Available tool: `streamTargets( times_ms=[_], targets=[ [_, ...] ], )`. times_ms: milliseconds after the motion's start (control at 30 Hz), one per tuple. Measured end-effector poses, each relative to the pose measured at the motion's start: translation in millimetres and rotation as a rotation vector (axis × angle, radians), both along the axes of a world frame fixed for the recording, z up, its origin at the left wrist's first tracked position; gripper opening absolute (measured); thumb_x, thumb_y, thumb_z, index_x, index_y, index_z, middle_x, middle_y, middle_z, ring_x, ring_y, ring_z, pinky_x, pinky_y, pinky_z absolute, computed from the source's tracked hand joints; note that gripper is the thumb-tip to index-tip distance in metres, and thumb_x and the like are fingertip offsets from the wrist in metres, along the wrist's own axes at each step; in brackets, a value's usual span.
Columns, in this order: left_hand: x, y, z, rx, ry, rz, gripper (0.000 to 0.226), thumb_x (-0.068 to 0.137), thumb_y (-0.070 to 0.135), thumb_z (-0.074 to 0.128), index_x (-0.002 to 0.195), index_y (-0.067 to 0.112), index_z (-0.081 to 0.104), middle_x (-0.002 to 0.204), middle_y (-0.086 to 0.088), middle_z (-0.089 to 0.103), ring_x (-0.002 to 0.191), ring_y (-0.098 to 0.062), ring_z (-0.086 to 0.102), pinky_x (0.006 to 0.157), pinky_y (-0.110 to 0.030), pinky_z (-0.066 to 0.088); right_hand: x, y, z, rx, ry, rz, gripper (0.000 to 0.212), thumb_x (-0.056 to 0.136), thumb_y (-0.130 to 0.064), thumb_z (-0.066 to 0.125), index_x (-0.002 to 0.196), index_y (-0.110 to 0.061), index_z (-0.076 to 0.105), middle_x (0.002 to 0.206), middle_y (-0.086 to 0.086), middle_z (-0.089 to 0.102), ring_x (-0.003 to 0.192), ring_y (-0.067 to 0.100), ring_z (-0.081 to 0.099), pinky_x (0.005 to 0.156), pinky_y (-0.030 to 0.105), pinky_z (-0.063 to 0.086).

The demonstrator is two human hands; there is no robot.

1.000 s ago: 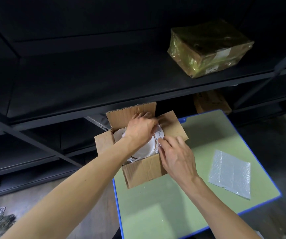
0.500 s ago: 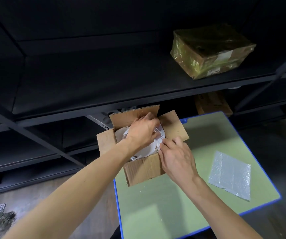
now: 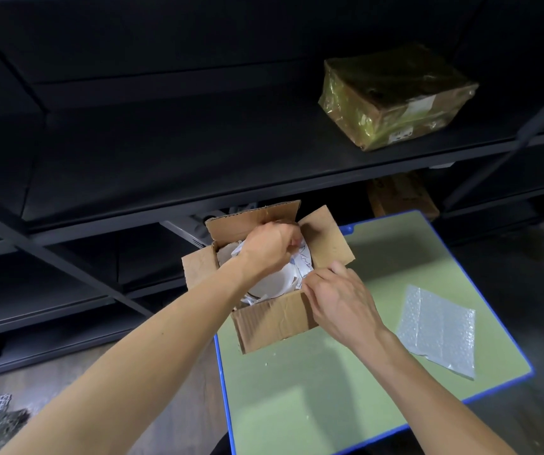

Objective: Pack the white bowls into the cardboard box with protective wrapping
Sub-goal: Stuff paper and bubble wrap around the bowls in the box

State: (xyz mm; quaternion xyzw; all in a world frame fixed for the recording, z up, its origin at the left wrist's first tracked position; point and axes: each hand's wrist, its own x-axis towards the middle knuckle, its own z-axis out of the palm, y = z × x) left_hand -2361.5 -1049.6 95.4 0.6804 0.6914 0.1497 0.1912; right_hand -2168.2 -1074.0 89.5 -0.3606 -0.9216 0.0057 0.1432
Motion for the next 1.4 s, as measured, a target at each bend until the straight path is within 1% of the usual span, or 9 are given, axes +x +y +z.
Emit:
streamTargets(
  times_ms=[100,200,400,600,667,800,1000,1200,1400],
  targets=[
    [0,4,0,-0.039,0.009,-0.001,0.019,0.083,0.015,0.064,0.094,0.029,0.073,0.102,0.013,0.070,0.095,-0.017,0.063,0.070,-0.026,0.043,-9,17,8,0.080,0.057,-0.022,0.012,0.076,-0.007,0.059,0.075,-0.016,0.067,0.075,-0.003,0.063,0.076,0.026,0.052,0.067,0.029,0.032],
    [-6,6,2,-0.081,-0.038,-0.015,0.022,0.087,0.016,0.063,0.097,0.032,0.074,0.099,0.013,0.072,0.092,-0.015,0.065,0.072,-0.026,0.046,-20,39,1,0.077,0.011,0.011,0.018,0.080,-0.013,0.066,0.094,-0.018,0.074,0.094,-0.006,0.071,0.084,0.025,0.054,0.075,0.027,0.033],
    [-11,-14,6,0.029,-0.016,-0.030,0.035,0.085,0.000,0.062,0.111,0.022,0.065,0.111,0.003,0.069,0.101,-0.020,0.064,0.081,-0.036,0.055,-21,48,-2,0.058,-0.083,0.087,0.032,0.086,-0.024,0.068,0.117,-0.029,0.070,0.104,-0.012,0.071,0.082,0.021,0.046,0.079,0.030,0.038],
    [-3,-28,-8,0.262,0.154,0.104,0.007,0.089,0.019,0.065,0.092,0.020,0.070,0.101,-0.003,0.065,0.099,-0.028,0.054,0.084,-0.041,0.047,-15,59,-5,-0.030,-0.039,0.116,0.030,0.093,-0.029,0.046,0.109,-0.029,0.072,0.105,-0.014,0.068,0.086,0.023,0.044,0.071,0.035,0.040],
    [1,-33,-14,0.288,0.154,0.161,0.016,0.092,0.025,0.059,0.089,0.018,0.073,0.094,-0.004,0.065,0.093,-0.028,0.053,0.080,-0.041,0.047,-13,61,-5,-0.045,-0.037,0.122,0.040,0.098,-0.033,0.034,0.105,-0.027,0.072,0.107,-0.016,0.068,0.087,0.022,0.044,0.070,0.037,0.041],
    [14,-35,-21,0.179,0.145,0.212,0.027,0.091,0.035,0.054,0.084,0.021,0.075,0.085,-0.002,0.066,0.086,-0.024,0.056,0.074,-0.038,0.049,-10,63,-6,-0.031,0.020,0.170,0.040,0.096,-0.026,0.036,0.108,-0.022,0.074,0.111,-0.016,0.069,0.090,0.024,0.049,0.069,0.038,0.043],
    [27,-29,-14,-0.061,-0.189,0.412,0.020,0.087,0.021,0.056,0.077,0.011,0.071,0.072,-0.005,0.067,0.064,-0.018,0.056,0.048,-0.027,0.031,-6,64,-11,-0.008,0.024,0.200,0.031,0.090,-0.012,0.052,0.113,-0.019,0.072,0.116,-0.014,0.068,0.089,0.024,0.048,0.069,0.038,0.045],
    [21,-26,-19,-0.277,-0.481,0.640,0.012,0.082,0.015,0.063,0.075,0.007,0.068,0.077,-0.004,0.066,0.073,-0.019,0.056,0.055,-0.025,0.039,-9,63,-8,0.050,-0.023,0.209,0.032,0.080,-0.003,0.065,0.105,-0.020,0.073,0.110,-0.012,0.070,0.089,0.025,0.048,0.071,0.036,0.043],
    [27,-30,-9,-0.177,-0.387,0.548,0.016,0.085,0.016,0.059,0.078,0.010,0.072,0.082,-0.003,0.070,0.080,-0.022,0.060,0.067,-0.029,0.045,-15,53,-7,0.047,-0.142,0.156,0.033,0.078,-0.007,0.053,0.103,-0.018,0.071,0.104,-0.010,0.070,0.094,0.026,0.048,0.079,0.033,0.036]
  ],
)
